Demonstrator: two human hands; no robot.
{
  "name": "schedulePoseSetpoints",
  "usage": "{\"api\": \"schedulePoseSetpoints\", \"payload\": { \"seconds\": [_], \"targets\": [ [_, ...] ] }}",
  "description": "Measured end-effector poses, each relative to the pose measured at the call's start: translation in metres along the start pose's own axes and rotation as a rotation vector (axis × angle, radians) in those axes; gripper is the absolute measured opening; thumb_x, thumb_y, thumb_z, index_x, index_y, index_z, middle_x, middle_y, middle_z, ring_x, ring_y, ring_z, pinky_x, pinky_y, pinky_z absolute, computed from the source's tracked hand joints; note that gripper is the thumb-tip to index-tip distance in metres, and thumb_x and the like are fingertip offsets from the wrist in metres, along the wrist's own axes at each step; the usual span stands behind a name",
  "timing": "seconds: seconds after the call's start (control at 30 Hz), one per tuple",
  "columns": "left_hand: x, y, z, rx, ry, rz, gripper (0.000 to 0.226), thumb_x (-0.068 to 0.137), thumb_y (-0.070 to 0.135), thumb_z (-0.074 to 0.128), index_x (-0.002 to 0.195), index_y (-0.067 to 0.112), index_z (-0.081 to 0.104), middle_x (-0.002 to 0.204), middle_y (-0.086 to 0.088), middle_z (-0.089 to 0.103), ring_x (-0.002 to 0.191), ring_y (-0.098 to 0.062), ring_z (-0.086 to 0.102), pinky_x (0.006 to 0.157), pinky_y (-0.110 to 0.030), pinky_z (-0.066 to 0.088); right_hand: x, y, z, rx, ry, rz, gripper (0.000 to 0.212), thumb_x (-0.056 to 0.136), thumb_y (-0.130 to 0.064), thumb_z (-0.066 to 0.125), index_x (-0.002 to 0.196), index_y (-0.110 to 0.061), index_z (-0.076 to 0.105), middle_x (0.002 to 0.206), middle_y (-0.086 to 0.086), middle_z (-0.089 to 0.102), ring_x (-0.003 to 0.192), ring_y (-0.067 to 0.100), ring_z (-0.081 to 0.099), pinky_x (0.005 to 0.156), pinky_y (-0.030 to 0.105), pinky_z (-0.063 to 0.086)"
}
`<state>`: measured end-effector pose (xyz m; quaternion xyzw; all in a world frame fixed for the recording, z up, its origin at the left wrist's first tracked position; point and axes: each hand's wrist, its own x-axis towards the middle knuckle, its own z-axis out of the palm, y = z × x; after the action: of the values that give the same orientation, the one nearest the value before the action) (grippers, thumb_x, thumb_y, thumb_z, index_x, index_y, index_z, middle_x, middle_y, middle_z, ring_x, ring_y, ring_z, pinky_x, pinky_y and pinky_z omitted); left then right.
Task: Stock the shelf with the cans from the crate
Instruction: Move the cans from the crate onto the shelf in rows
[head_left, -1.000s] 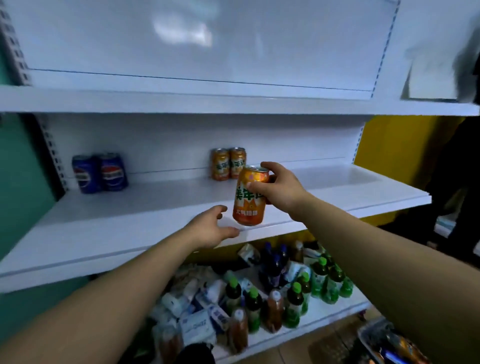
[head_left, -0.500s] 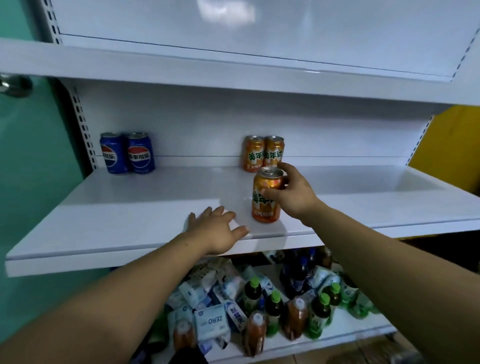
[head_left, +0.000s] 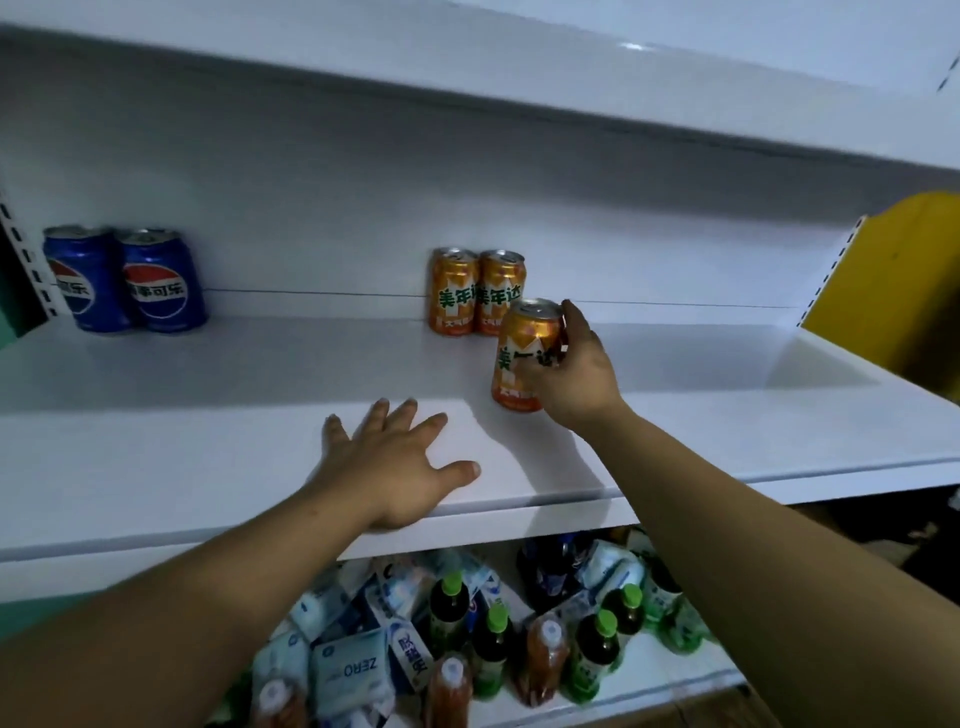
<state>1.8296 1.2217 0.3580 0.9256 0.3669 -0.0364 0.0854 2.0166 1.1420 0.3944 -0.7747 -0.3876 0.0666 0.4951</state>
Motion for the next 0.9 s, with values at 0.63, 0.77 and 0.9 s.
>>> {"api": "schedulePoseSetpoints", "payload": {
  "seconds": [0.63,0.77,0.9],
  "targets": [
    [0.0,0.004,0.0,-0.035,-0.022,-0.036,0.079,0.08,0.08,0.019,0.148,0.045,-0.002,0.158,0.014,-0.014,0.145,-0.009,-0.017,0.115,-0.053,-0.01,0.108,0.053,0.015,-0.084,0.153,0.055,0.043,0.088,-0.027,0.058,0.128,-0.014,0.048,0.124,0.01,0.057,0.113,0.028,0.056,0.094,0.038,0.047],
    [-0.002,0.005,-0.001,-0.022,-0.034,-0.043,0.078,0.081,0.079,0.019,0.148,0.045,-0.004,0.158,0.014,-0.015,0.144,-0.009,-0.02,0.116,-0.053,-0.009,0.121,0.055,0.016,-0.071,0.155,0.065,0.04,0.091,-0.025,0.057,0.128,-0.013,0.048,0.125,0.008,0.059,0.114,0.027,0.056,0.091,0.033,0.044],
    [-0.001,0.005,-0.002,-0.011,-0.045,-0.053,0.079,0.08,0.079,0.017,0.147,0.045,-0.005,0.157,0.014,-0.017,0.143,-0.009,-0.021,0.115,-0.053,-0.01,0.134,0.059,0.02,-0.088,0.149,0.092,0.039,0.095,-0.026,0.053,0.131,-0.014,0.046,0.129,0.008,0.058,0.117,0.029,0.054,0.09,0.031,0.041]
  ]
}}
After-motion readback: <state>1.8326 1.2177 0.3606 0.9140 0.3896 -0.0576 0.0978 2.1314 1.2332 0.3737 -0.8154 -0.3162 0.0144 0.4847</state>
